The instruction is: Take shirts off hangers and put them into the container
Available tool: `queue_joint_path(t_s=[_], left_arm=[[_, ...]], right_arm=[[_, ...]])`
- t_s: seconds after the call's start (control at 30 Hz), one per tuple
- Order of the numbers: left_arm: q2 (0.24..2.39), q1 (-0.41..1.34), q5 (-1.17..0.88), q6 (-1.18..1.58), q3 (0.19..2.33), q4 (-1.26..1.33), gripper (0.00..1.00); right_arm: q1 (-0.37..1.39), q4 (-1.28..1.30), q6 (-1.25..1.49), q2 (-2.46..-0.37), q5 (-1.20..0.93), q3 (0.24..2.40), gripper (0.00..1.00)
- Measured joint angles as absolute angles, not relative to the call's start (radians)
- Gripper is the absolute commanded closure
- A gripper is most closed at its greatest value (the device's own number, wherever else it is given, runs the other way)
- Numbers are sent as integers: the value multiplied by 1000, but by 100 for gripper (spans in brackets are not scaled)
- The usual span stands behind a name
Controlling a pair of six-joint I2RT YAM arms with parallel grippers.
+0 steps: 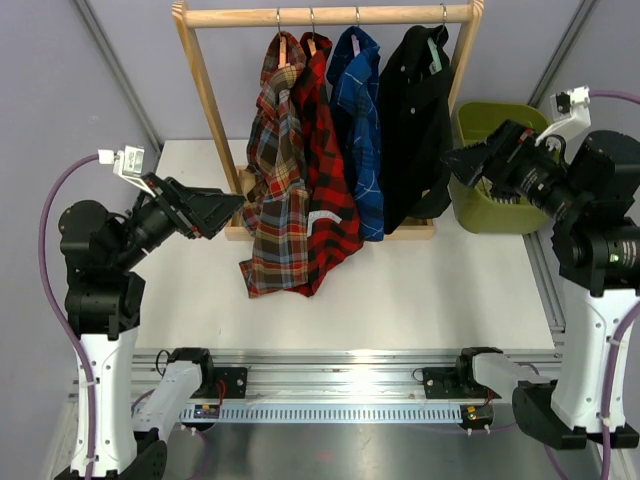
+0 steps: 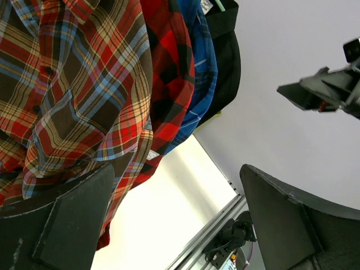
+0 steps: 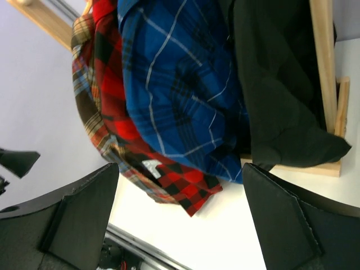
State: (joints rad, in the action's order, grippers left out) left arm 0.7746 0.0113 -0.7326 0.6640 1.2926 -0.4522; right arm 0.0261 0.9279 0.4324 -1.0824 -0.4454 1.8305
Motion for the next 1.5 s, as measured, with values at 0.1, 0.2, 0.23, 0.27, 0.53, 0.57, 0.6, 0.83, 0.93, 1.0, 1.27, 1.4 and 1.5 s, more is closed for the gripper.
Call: queue_joint_path(t_s=[0.1,0.2,0.23,0.27,0.53,0.57,0.6,0.83,0.93,1.0,1.27,1.4,1.5], left_arm=[[776,11,-741,673,1279,-427,1],[783,11,-754,685,1265,-395,1],[788,11,-757,687,1262,-389,1],[794,11,-759,690,1258,-384,1],[806,11,-775,690,1211,-364,1],[806,11,-776,690,1206,-363,1],[805,11,-777,690,1201,-362,1],[807,21,-814,690,1195,-326,1],[807,27,-829,686,1195,-313,1],[807,29,-836,685,1195,-310,1],[804,36,-855,682,1195,-300,1],[804,38,-859,682,1187,-287,1],[800,39,-860,683,1182,-287,1]], right_arm=[[26,931,424,-1156,-429,1909,1],[27,957,405,-1258,-375,2026,1],[27,972,391,-1303,-344,2077,1],[27,982,381,-1333,-319,2119,1],[27,1118,265,-1684,-184,2488,5],[29,1133,250,-1713,-180,2504,5],[31,1144,241,-1735,-179,2511,5],[129,1198,157,-1781,-162,2514,3],[184,1197,138,-1777,-146,2514,2],[216,1195,133,-1768,-125,2514,2],[260,1152,132,-1617,-20,2423,0],[261,1118,135,-1555,-13,2418,0],[262,1105,136,-1565,1,2447,1]])
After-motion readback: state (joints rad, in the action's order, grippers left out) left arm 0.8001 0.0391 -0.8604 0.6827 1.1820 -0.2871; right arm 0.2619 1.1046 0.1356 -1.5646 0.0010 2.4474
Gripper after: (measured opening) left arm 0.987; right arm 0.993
